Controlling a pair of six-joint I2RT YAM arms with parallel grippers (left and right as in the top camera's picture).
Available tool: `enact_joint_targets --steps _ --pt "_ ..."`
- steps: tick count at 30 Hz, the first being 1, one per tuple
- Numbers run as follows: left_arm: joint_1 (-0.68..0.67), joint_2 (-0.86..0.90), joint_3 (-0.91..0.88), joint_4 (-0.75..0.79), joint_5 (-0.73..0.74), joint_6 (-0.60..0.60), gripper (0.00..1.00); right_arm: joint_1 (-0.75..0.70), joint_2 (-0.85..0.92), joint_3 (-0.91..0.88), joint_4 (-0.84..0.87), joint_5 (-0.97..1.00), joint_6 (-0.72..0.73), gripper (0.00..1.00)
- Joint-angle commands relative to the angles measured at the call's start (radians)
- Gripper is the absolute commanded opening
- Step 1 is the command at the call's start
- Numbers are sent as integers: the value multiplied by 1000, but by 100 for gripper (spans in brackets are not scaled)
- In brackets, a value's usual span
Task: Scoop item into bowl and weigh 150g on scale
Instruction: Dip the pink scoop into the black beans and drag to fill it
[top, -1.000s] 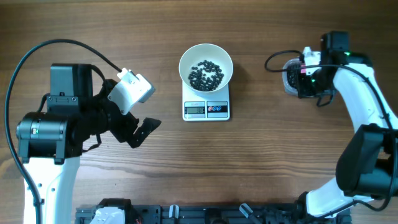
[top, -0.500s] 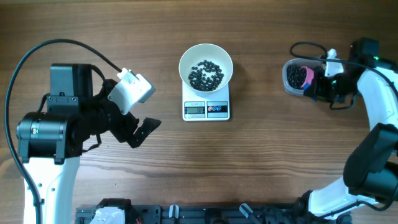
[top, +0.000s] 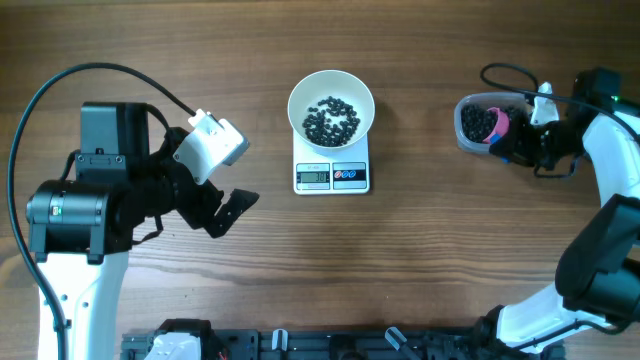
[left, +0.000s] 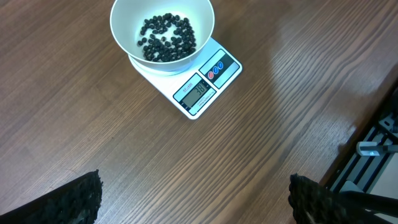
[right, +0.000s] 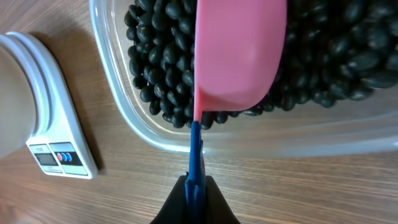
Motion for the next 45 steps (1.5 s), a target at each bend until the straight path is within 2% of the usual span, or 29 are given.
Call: enact_joint_targets --steps 1,23,31,45 --pt "6 4 19 -1 8 12 100 -2 43 -29 -6 -56 27 4" --pt "6 4 19 -1 8 12 100 -18 42 -29 77 -153 48 4" --pt "6 4 19 -1 8 12 100 -75 42 -29 50 -306 77 4" --pt "6 4 19 -1 8 12 100 -166 42 -29 -86 -290 57 4"
